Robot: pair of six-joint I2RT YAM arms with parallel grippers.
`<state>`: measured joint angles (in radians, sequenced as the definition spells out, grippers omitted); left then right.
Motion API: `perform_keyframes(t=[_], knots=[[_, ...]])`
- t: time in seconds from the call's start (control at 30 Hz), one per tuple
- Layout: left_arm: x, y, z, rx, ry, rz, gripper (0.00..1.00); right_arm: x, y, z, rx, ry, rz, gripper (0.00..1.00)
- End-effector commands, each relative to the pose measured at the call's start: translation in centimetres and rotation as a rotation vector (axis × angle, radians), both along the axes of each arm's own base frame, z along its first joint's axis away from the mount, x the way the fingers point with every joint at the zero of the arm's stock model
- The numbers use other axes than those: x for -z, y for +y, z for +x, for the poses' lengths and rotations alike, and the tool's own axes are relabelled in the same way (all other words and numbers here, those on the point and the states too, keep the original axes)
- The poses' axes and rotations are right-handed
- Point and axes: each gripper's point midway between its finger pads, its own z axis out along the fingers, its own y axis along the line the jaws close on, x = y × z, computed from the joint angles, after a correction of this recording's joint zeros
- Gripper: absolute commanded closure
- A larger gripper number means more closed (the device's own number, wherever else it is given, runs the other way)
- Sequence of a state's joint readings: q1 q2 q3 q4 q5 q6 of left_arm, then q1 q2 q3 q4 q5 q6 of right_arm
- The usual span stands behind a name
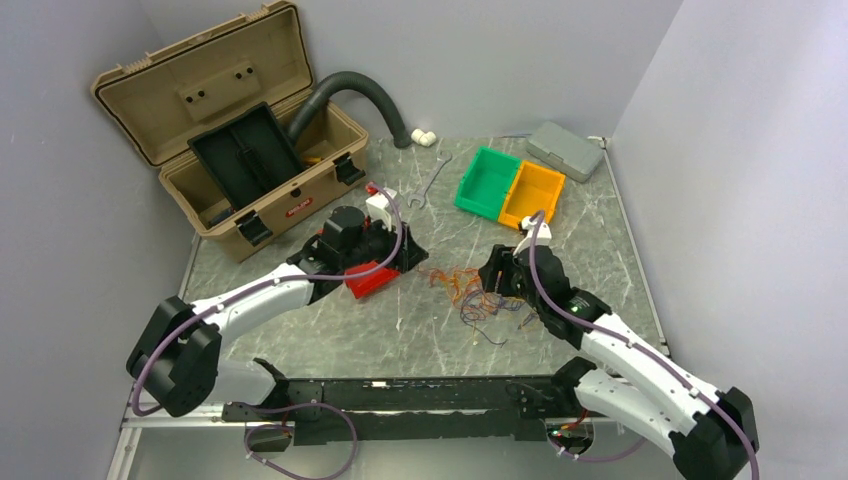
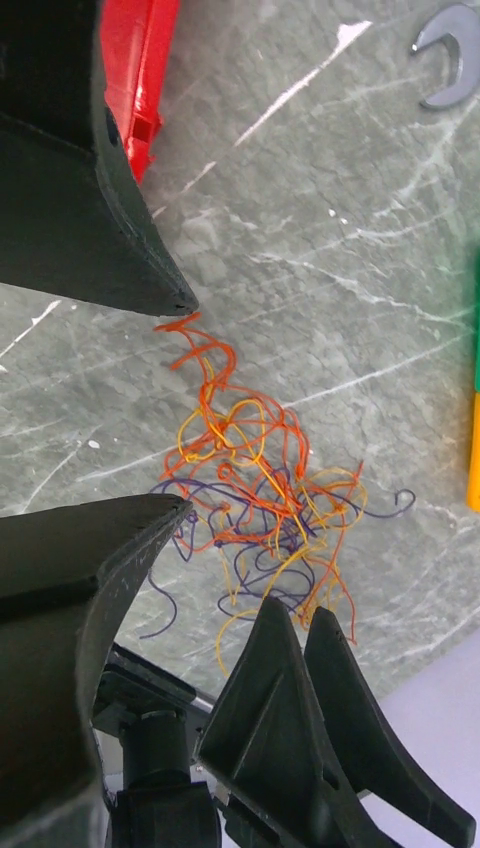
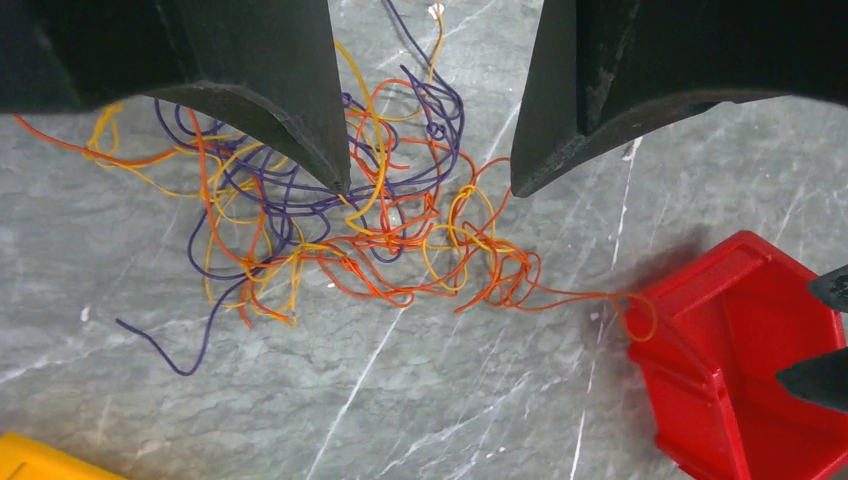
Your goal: Untangle the cables
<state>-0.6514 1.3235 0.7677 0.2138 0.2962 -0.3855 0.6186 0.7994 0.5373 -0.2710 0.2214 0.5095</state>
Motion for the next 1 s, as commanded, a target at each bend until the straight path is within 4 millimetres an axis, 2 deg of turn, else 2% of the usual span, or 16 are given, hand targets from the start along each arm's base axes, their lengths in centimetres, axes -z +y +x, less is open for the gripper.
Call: perform_keyframes(t=[0.0,0.2,0.3,0.53,0.63,0.7,0.73,0.77,0.8,0.83,0.87,0.97], knots=[[0.2,1.1,0.9,-0.068,0.001,0.055,0.30,-1.7,2.0,1.4,-0.055,-0.065,0.054,0.39],[1.7,-0.2,2.5,-0.065,0.075,0.105,0.31,1.0,4.0,1.5,-0.104,0.008,0.090,0.42],[3.5,-0.8,3.3,-0.084,0.156,0.145,0.32,2.6,4.7,1.7,-0.115,0.054,0.092,0.43],[7.2,-1.4,3.3,-0.061,0.256,0.206,0.35,4.8,6.3,2.9,-0.145,0.112,0.061,0.41],[8.7,-1.8,2.9,-0.037,0.298,0.203,0.41,5.9,7.0,3.2,-0.188,0.125,0.023,0.38],[9.2,-2.2,2.5,-0.017,0.315,0.188,0.48,6.5,7.2,3.5,-0.197,0.127,-0.006,0.36],[9.1,-2.5,2.5,-0.005,0.310,0.172,0.54,6.9,7.3,3.7,-0.198,0.130,-0.019,0.35],[8.9,-2.7,2.4,0.007,0.305,0.161,0.65,7.4,7.3,3.8,-0.200,0.142,-0.033,0.35],[8.8,-2.8,2.4,0.015,0.300,0.160,0.80,7.8,7.5,4.0,-0.201,0.150,-0.043,0.35],[8.5,-2.8,2.5,0.015,0.292,0.161,0.87,8.4,7.5,4.2,-0.196,0.167,-0.058,0.35],[8.2,-2.7,2.7,0.011,0.283,0.163,0.99,9.3,7.5,4.3,-0.189,0.191,-0.077,0.35],[6.1,-2.1,3.2,-0.012,0.218,0.166,1.00,11.1,6.6,4.7,-0.109,0.239,-0.135,0.42]])
